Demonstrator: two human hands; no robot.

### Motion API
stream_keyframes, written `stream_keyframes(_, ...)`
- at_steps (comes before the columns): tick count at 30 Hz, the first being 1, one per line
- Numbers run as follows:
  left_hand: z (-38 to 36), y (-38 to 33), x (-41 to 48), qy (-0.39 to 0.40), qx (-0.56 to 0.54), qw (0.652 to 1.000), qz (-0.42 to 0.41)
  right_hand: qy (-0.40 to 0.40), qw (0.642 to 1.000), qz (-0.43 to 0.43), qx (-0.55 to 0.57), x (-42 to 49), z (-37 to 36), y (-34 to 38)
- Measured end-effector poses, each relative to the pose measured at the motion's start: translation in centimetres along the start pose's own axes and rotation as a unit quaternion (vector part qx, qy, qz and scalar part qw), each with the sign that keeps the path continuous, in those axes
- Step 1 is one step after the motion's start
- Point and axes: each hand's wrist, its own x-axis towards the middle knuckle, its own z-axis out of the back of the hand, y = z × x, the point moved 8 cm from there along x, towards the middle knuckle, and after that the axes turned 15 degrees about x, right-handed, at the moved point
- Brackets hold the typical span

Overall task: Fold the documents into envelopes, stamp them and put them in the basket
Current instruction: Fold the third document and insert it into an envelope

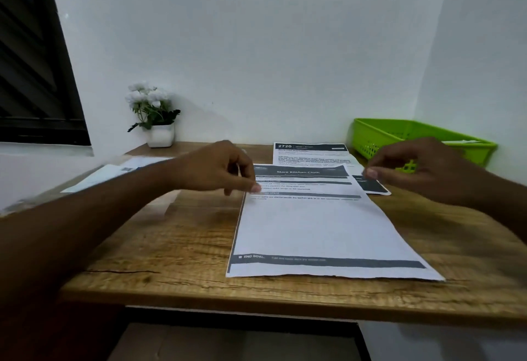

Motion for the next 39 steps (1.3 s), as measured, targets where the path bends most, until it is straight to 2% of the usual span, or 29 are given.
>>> stream_keyframes(3,0.3,4.1,3.5,-0.031,0.035,0.996,0.071,0.008,0.997,-0.058,-0.041,2.9,-0.8,-4.0)
stream_keyframes(8,-0.4,8.5,6.0,-0.134,0.028,0.977,0.161,0.006,0.989,-0.118,-0.088,6.0,-1.8,-8.3)
stream_keyframes(13,-1.4,9.2,6.1,-0.172,0.036,0.970,0.169,0.009,0.969,-0.205,-0.140,6.0,-2.9,-12.0)
stream_keyframes(20,-1.4,8.0,6.5,-0.188,0.075,0.965,0.165,0.028,0.961,-0.228,-0.152,5.3,-4.3,-11.7)
stream_keyframes(25,-1.6,8.1,6.4,-0.190,0.083,0.964,0.167,-0.019,0.978,-0.202,-0.051,5.9,-4.5,-12.6)
stream_keyframes(33,-1.2,8.6,5.9,-0.187,0.031,0.964,0.187,-0.105,0.976,-0.155,0.108,6.5,-3.4,-12.4)
stream_keyframes(39,0.3,8.6,4.4,-0.279,-0.023,0.939,0.201,-0.098,0.966,-0.133,0.198,6.3,-2.7,-11.5)
